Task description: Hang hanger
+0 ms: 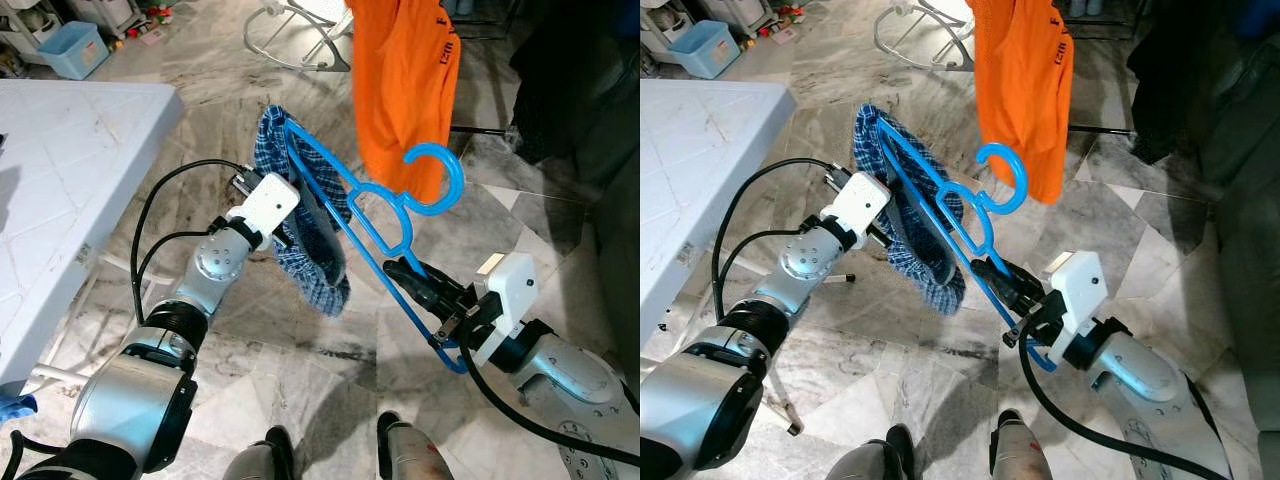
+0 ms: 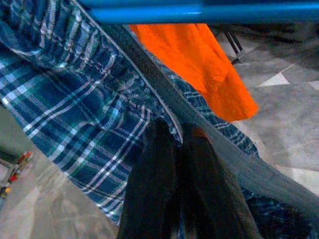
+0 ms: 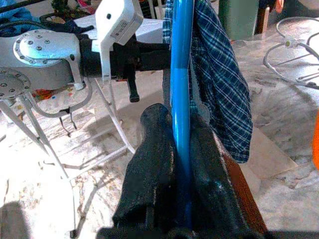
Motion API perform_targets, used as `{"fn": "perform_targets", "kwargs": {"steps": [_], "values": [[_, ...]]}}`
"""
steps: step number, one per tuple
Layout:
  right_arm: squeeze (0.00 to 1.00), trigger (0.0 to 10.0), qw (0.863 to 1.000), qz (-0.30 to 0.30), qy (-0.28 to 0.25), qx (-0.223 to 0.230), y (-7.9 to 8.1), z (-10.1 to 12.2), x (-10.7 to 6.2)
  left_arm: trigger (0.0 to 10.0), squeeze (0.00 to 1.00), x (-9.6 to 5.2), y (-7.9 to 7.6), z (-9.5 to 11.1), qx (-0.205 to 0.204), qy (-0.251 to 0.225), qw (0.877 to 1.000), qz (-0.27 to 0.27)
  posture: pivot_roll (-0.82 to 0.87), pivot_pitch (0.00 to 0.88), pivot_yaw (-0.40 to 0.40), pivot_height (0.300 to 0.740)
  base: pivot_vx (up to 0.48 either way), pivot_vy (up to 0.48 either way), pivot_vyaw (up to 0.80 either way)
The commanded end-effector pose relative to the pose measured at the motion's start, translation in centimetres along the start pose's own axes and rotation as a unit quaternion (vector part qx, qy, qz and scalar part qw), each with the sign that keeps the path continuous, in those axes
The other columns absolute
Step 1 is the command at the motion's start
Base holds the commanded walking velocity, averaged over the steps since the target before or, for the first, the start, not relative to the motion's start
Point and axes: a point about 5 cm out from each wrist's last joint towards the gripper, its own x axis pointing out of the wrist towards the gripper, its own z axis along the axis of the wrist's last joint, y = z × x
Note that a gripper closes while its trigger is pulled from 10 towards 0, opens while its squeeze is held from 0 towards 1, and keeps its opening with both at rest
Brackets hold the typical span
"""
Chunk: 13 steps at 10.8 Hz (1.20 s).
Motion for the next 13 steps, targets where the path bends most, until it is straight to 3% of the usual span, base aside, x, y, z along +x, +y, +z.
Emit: {"fn": "perform_targets", "kwargs": {"steps": [1,3,6,10,13], "values": [[0.00,10.0,1.000,0.018,-0.013,-0.002,0.7,0.3,0.1,0.0,0.00,-0.5,0.5,-0.8,0.004,0.016,1.000,0.008,-0.43,0.252,0.124,0.740,0.000,0.000,0.00],[0.00,10.0,1.000,0.011,-0.004,-0.002,0.6,-0.2,-0.1,0.0,0.00,-0.5,1.5,-0.7,0.007,0.027,0.999,0.036,-0.42,0.254,0.127,0.740,0.000,0.000,0.00],[0.00,10.0,0.999,0.001,0.034,0.008,0.6,-2.6,-0.7,0.0,0.00,-0.4,4.2,0.3,0.008,0.009,0.994,0.104,-0.41,0.255,0.134,0.740,0.000,0.000,0.00],[0.00,10.0,0.998,-0.006,0.062,0.020,0.8,-4.9,-1.2,0.0,0.00,0.3,3.8,1.1,-0.009,-0.001,0.996,0.093,-0.40,0.258,0.143,0.740,0.000,0.000,0.00],[0.00,10.0,0.994,0.013,0.103,0.030,1.7,-7.1,-0.4,0.0,0.00,0.5,3.6,1.2,-0.011,0.008,0.997,0.080,-0.40,0.260,0.150,0.740,0.000,0.000,0.00]]}}
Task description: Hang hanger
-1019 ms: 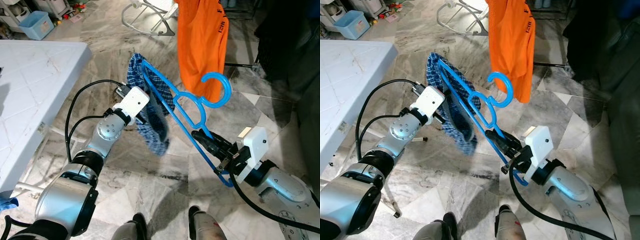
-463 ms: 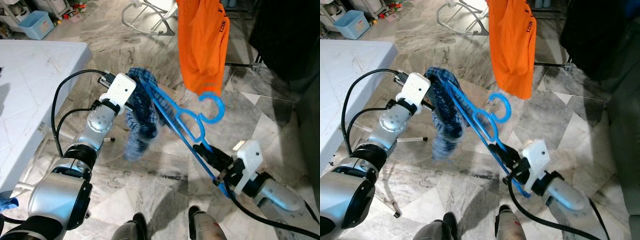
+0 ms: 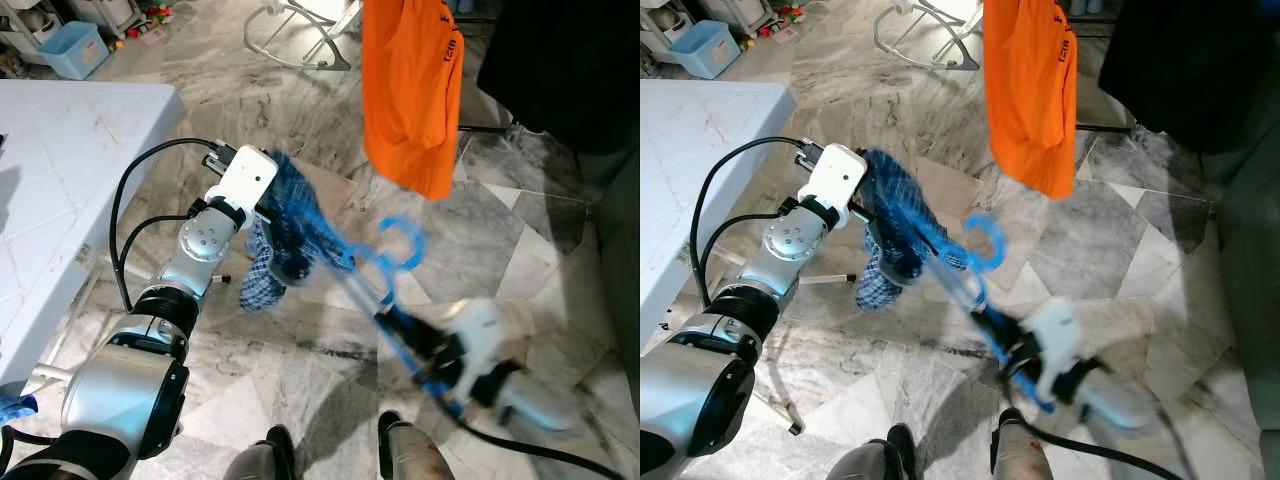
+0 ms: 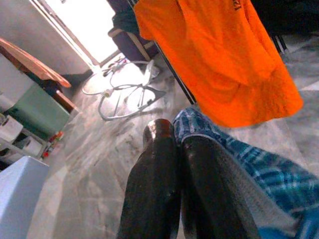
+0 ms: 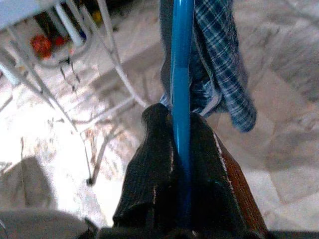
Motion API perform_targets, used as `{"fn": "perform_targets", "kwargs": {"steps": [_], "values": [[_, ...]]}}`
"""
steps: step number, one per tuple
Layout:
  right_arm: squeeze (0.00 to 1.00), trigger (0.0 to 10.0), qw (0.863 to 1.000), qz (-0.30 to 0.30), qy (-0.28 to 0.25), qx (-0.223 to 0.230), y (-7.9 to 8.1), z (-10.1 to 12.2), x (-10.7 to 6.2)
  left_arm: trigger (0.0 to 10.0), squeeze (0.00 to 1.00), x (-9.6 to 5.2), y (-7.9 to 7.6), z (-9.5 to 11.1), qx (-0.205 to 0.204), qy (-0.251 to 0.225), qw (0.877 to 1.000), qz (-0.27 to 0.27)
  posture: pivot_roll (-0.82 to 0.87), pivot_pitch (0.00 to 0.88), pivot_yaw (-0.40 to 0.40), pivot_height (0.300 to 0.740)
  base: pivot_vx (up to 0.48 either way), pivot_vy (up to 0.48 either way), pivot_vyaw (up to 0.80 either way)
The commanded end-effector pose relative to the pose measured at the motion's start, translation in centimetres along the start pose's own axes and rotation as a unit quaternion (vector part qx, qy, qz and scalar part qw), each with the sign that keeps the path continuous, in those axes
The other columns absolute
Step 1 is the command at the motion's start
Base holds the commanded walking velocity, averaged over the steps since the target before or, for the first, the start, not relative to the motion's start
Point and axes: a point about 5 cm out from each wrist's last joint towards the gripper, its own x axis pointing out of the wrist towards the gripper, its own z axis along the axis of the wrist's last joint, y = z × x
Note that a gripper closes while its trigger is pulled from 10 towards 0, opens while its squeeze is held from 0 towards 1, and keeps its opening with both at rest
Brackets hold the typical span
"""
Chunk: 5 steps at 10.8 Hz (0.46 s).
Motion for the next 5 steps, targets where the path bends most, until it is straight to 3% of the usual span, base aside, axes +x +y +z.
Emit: {"fn": "perform_targets", "kwargs": {"steps": [1,3,5], "values": [[0.00,10.0,0.999,0.014,0.038,-0.013,0.7,-1.4,0.6,0.0,0.00,0.3,0.4,0.4,0.010,0.000,1.000,-0.001,-0.39,0.258,0.146,0.740,0.000,0.000,0.00],[0.00,10.0,0.999,-0.031,0.036,-0.010,0.4,-1.9,0.8,0.0,0.00,0.0,0.5,-0.3,0.018,0.022,1.000,0.001,-0.39,0.257,0.143,0.740,0.000,0.000,0.00],[0.00,10.0,0.997,-0.058,0.054,-0.005,0.5,-3.3,-0.3,0.0,0.00,-0.3,1.2,-1.1,0.013,0.046,0.999,0.024,-0.40,0.257,0.143,0.740,0.000,0.000,0.00]]}}
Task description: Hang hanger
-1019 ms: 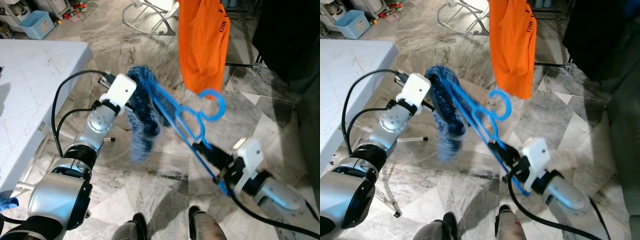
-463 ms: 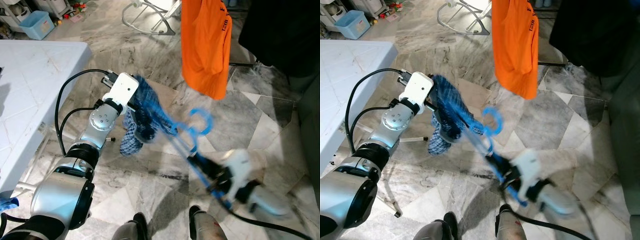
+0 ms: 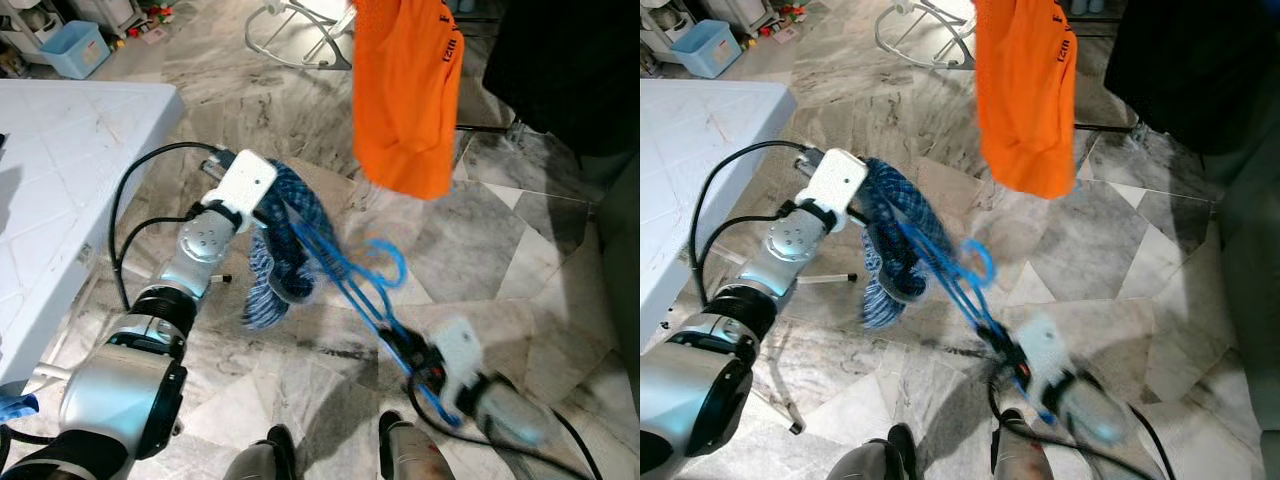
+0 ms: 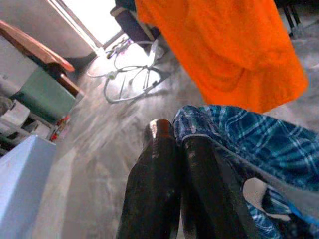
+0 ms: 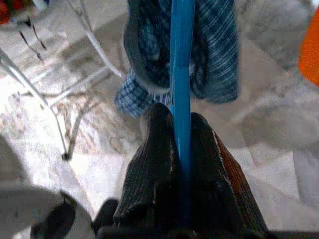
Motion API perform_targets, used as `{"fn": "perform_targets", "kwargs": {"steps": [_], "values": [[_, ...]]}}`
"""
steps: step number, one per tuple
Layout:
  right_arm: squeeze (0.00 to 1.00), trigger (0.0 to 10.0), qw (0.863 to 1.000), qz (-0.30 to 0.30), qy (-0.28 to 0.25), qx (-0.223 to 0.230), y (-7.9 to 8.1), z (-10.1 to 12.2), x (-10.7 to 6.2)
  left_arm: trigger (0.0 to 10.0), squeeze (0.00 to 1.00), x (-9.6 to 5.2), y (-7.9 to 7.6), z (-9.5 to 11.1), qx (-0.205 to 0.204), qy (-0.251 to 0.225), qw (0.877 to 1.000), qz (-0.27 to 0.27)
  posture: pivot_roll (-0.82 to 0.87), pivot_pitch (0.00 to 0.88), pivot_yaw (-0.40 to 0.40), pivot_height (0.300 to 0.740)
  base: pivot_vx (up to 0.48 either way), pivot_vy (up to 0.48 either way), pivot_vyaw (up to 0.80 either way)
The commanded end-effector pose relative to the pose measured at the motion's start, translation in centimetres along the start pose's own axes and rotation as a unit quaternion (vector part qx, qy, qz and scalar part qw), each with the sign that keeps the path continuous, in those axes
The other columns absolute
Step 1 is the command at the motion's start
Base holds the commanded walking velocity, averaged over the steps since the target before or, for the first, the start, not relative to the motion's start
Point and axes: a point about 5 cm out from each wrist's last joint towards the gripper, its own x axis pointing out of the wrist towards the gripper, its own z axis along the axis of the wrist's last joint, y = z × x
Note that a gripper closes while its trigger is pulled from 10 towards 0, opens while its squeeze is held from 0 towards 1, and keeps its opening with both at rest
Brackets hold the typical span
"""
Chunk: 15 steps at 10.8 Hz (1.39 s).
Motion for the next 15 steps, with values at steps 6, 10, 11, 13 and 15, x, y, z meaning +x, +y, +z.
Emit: {"fn": "perform_targets", "kwargs": {"steps": [6,10,11,13,15], "values": [[0.00,10.0,0.993,0.025,0.081,-0.086,1.7,-3.2,0.8,0.0,0.00,0.2,0.1,-0.1,-0.002,0.019,1.000,0.009,-0.39,0.257,0.143,0.740,0.000,0.000,0.00],[0.00,10.0,0.986,0.050,0.079,-0.138,2.5,-3.2,1.1,0.0,0.00,-0.2,-1.9,-1.3,-0.031,0.048,0.998,-0.002,-0.39,0.257,0.141,0.740,0.000,0.000,0.00],[0.00,10.0,0.987,0.039,0.074,-0.136,2.2,-3.0,1.4,0.0,0.00,0.0,-2.1,-0.9,-0.031,0.042,0.999,-0.005,-0.39,0.257,0.141,0.740,0.000,0.000,0.00],[0.00,10.0,0.987,0.014,0.066,-0.145,1.6,-2.3,3.3,0.0,0.00,0.1,-2.7,-0.6,-0.027,0.037,0.999,-0.018,-0.39,0.259,0.146,0.740,0.000,0.000,0.00],[0.00,10.0,0.989,-0.040,0.053,-0.134,0.4,-1.2,4.5,0.0,0.00,0.0,-2.3,-0.9,-0.021,0.043,0.999,-0.006,-0.38,0.258,0.144,0.740,0.000,0.000,0.00]]}}
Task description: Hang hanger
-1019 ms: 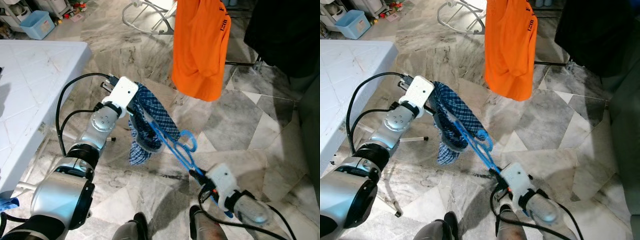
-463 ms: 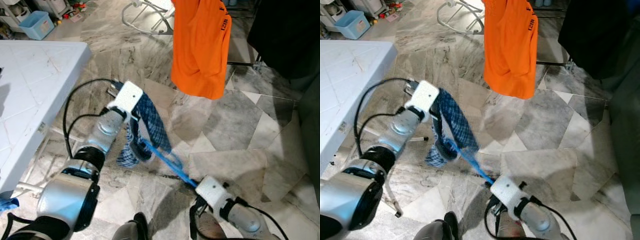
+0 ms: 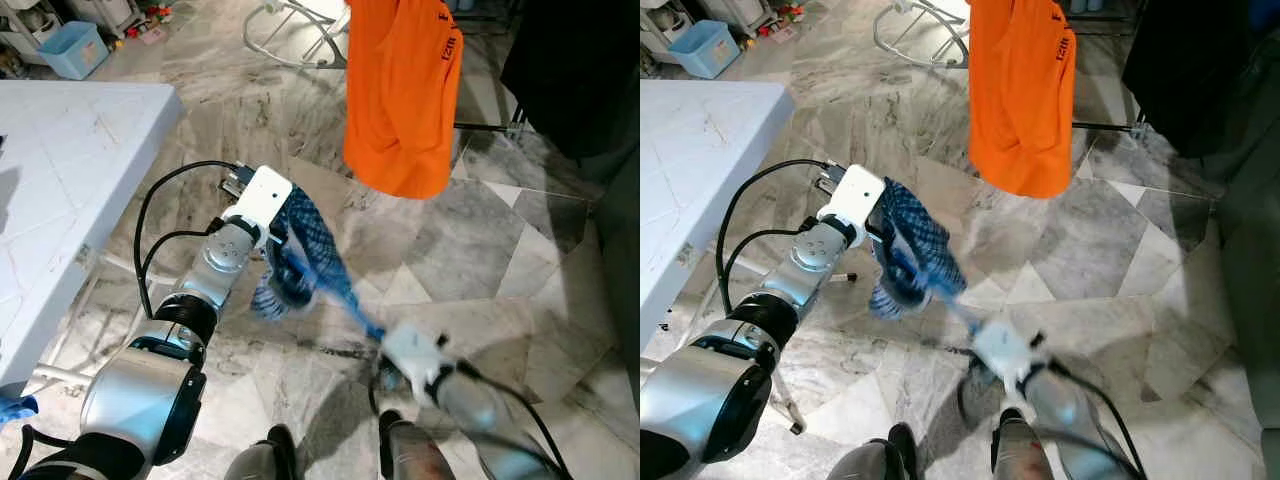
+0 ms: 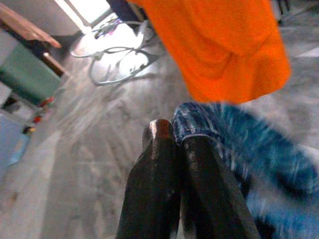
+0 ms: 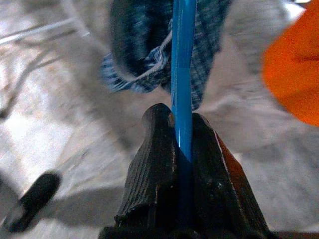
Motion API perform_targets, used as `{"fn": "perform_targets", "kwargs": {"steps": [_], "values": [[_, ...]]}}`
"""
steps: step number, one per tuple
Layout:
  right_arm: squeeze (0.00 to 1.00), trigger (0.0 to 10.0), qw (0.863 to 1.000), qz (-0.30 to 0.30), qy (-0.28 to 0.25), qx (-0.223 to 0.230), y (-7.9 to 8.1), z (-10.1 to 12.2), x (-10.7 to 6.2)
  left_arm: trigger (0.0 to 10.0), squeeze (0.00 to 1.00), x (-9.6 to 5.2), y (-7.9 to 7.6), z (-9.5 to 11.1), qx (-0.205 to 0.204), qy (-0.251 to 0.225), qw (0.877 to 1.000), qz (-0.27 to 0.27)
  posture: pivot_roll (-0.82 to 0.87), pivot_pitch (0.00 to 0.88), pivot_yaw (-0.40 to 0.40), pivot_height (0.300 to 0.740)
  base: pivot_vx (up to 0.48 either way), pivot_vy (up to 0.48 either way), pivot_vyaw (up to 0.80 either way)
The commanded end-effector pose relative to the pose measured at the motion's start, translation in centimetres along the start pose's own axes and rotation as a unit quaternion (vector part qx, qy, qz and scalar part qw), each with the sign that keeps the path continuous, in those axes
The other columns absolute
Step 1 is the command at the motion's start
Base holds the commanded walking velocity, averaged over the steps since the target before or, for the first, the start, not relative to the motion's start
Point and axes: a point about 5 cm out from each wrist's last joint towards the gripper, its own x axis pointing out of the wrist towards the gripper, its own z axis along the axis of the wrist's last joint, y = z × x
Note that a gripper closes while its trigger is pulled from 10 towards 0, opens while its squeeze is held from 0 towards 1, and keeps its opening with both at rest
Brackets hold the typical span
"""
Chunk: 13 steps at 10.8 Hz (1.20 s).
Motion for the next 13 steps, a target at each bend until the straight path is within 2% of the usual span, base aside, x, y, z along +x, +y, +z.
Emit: {"fn": "perform_targets", "kwargs": {"steps": [1,3,4,6,7,8,9,11,12,13], "values": [[0.00,10.0,0.998,-0.046,-0.013,0.029,-0.8,0.2,0.0,0.0,0.00,-0.4,1.4,-1.0,0.015,0.024,0.999,0.025,-0.38,0.256,0.143,0.740,0.000,0.000,0.00],[0.00,10.0,0.996,-0.066,-0.032,0.043,-1.4,0.6,-0.1,0.0,0.00,-0.5,1.4,-1.4,0.012,0.032,0.999,0.025,-0.38,0.258,0.143,0.740,0.000,0.000,0.00],[0.00,10.0,0.996,-0.069,-0.033,0.042,-1.6,0.7,0.3,0.0,0.00,-0.5,0.4,-1.0,-0.001,0.016,1.000,0.001,-0.39,0.257,0.144,0.740,0.000,0.000,0.00],[0.00,10.0,0.995,-0.073,-0.045,0.048,-1.9,1.5,1.5,0.0,0.00,-0.4,-2.6,0.4,-0.025,-0.030,0.996,-0.079,-0.38,0.254,0.143,0.740,0.000,0.000,0.00],[0.00,10.0,0.996,-0.055,-0.055,0.049,-1.5,2.2,2.3,0.0,0.00,-0.5,-4.2,0.8,-0.035,-0.038,0.992,-0.115,-0.38,0.253,0.143,0.740,0.000,0.000,0.00],[0.00,10.0,0.996,-0.038,-0.058,0.058,-1.1,2.6,2.9,0.0,0.00,-0.6,-4.9,1.0,-0.034,-0.045,0.990,-0.129,-0.38,0.251,0.144,0.740,0.000,0.000,0.00],[0.00,10.0,0.996,-0.030,-0.061,0.063,-0.8,2.9,3.4,0.0,0.00,-0.7,-5.5,1.2,-0.037,-0.050,0.988,-0.143,-0.38,0.251,0.145,0.740,0.000,0.000,0.00],[0.00,10.0,0.991,-0.041,-0.064,0.114,-0.9,3.1,4.1,0.0,0.00,-1.0,-6.0,1.7,-0.039,-0.074,0.983,-0.164,-0.38,0.250,0.143,0.740,0.000,0.000,0.00],[0.00,10.0,0.989,-0.052,-0.062,0.121,-1.2,2.8,4.2,0.0,0.00,-1.2,-6.2,2.2,-0.046,-0.095,0.978,-0.178,-0.37,0.250,0.144,0.740,0.000,0.000,0.00],[0.00,10.0,0.985,-0.073,-0.068,0.140,-1.9,2.8,4.1,0.0,0.00,-1.4,-6.5,2.0,-0.039,-0.093,0.977,-0.188,-0.37,0.248,0.144,0.740,0.000,0.000,0.00]]}}
